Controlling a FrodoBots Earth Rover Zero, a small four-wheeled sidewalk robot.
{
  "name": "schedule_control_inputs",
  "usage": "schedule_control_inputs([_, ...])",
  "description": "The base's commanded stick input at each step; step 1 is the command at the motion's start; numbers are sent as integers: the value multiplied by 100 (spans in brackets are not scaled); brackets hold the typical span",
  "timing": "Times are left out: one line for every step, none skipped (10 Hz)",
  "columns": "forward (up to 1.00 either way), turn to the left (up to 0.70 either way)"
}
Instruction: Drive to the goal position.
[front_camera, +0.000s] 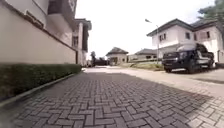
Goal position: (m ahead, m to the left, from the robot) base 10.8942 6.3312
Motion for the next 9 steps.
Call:
schedule_control_inputs([50,34])
schedule_control_inputs([50,50])
schedule_control_inputs([50,50])
schedule_control_inputs([50,50])
schedule_control_inputs([50,50])
schedule_control_inputs([50,50])
schedule_control_inputs([50,0])
schedule_control_inputs([50,0])
schedule_control_inputs([50,0])
